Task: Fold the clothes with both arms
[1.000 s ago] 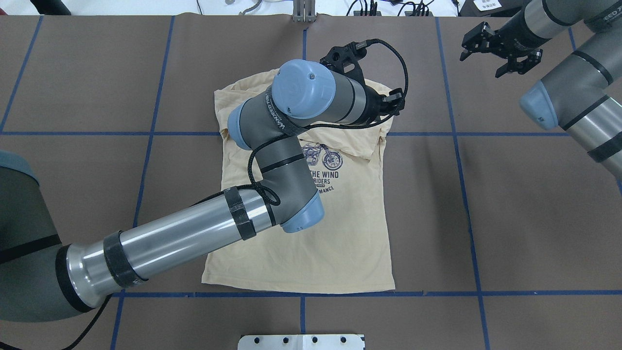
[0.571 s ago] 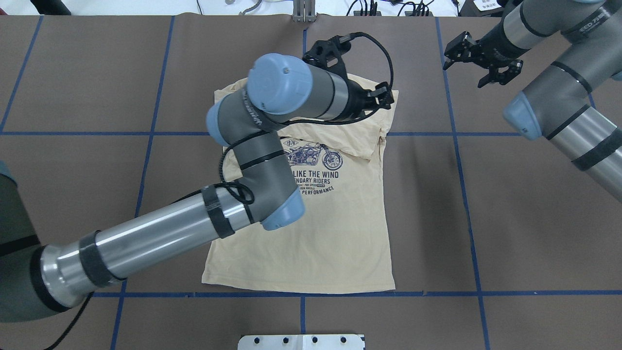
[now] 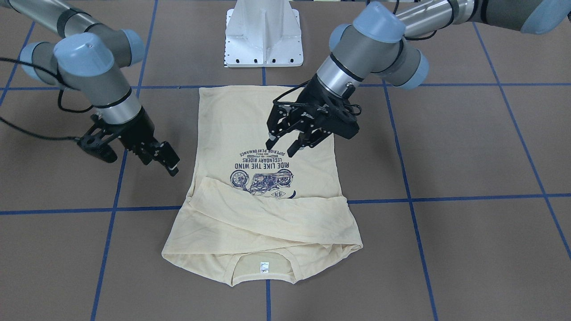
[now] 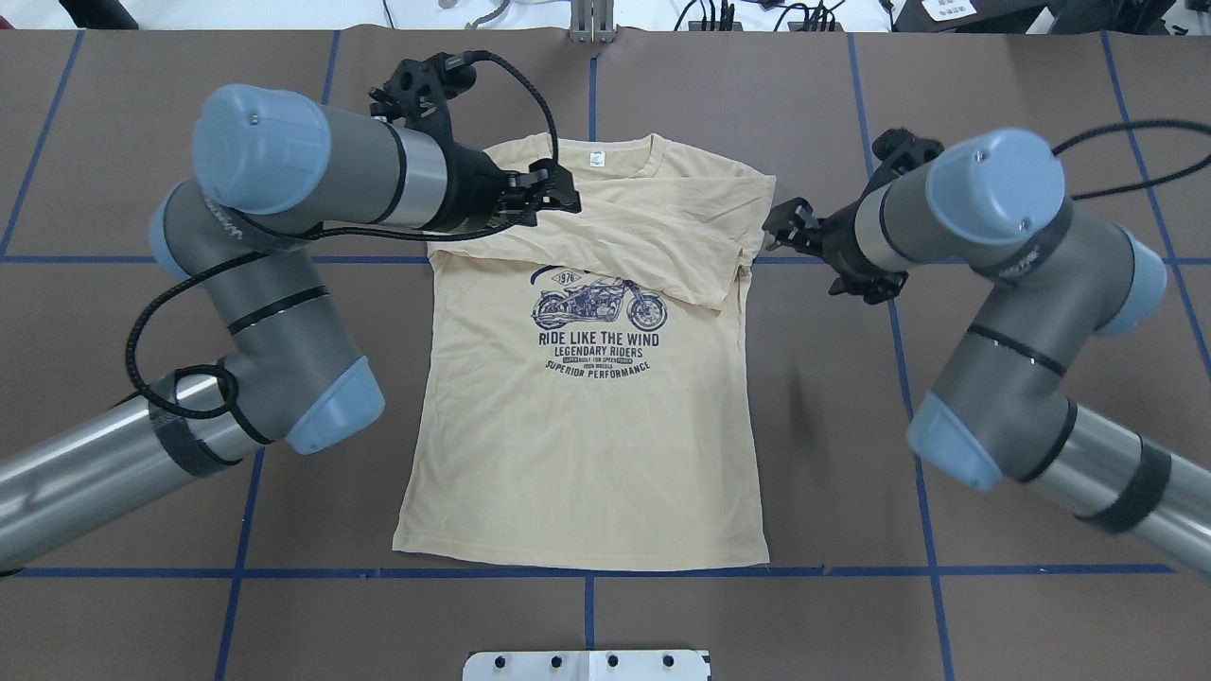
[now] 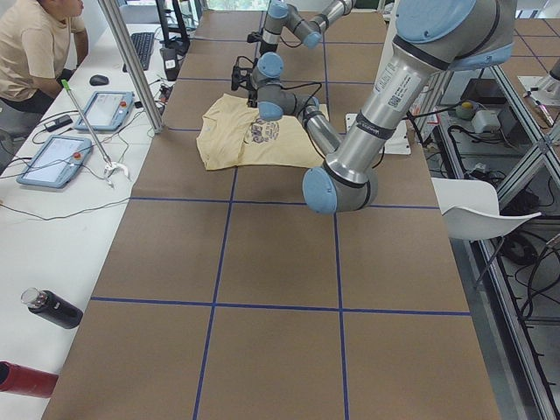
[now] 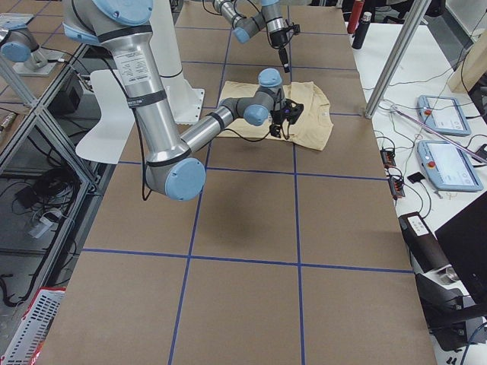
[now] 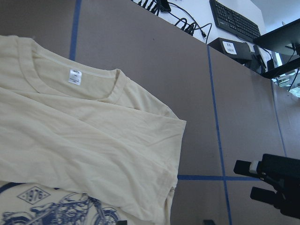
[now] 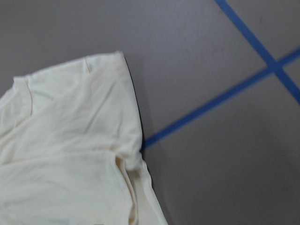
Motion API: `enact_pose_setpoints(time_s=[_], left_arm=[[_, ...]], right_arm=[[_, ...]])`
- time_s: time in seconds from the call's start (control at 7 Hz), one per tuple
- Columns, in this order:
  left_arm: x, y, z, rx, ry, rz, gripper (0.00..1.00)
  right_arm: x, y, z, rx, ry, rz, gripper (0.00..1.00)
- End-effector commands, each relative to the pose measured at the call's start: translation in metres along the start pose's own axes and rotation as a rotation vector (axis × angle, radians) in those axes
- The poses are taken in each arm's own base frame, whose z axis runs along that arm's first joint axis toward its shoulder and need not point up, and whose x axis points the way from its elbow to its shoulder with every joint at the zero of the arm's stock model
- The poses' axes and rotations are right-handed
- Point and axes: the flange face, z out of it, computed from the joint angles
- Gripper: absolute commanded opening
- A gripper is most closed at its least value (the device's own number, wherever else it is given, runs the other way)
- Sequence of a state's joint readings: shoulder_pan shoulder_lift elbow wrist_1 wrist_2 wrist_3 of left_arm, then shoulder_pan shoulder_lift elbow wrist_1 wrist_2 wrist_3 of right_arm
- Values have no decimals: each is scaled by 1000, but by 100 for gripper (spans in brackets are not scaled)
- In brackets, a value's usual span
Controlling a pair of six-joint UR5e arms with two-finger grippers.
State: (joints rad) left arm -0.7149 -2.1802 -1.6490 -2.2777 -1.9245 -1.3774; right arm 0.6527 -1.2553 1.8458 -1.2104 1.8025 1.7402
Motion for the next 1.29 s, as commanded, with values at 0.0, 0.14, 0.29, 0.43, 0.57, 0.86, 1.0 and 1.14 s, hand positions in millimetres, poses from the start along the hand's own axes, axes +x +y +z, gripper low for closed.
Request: enact_pose_setpoints(time_s=[0.0,0.14,0.29,0.43,0.57,0.86,1.0,1.14], left_arm=[[-71,-24,-43,-22,-57,113,62],[-82,-24,-44,-21,-72,115,62],[-84,-26,-42,-19,-78,112,64],[-83,-25,-42,-20,-75,110,65],[-82,-25,-40,-20,-75,109,66],[-81,-25,-39,-21,-74,109,68],[-81,-25,-39,-21,-74,109,69],[-81,-25,-39,-21,-74,109,70]], right_arm=[[36,133,-18,35,-1,35,88],[46,175,-18,47,28,8,88],[61,213,-7,73,68,53,89],[70,238,-1,93,67,42,89],[75,244,3,90,77,75,88],[86,258,11,77,103,55,85],[87,259,14,79,108,68,85],[88,259,14,79,110,77,77]])
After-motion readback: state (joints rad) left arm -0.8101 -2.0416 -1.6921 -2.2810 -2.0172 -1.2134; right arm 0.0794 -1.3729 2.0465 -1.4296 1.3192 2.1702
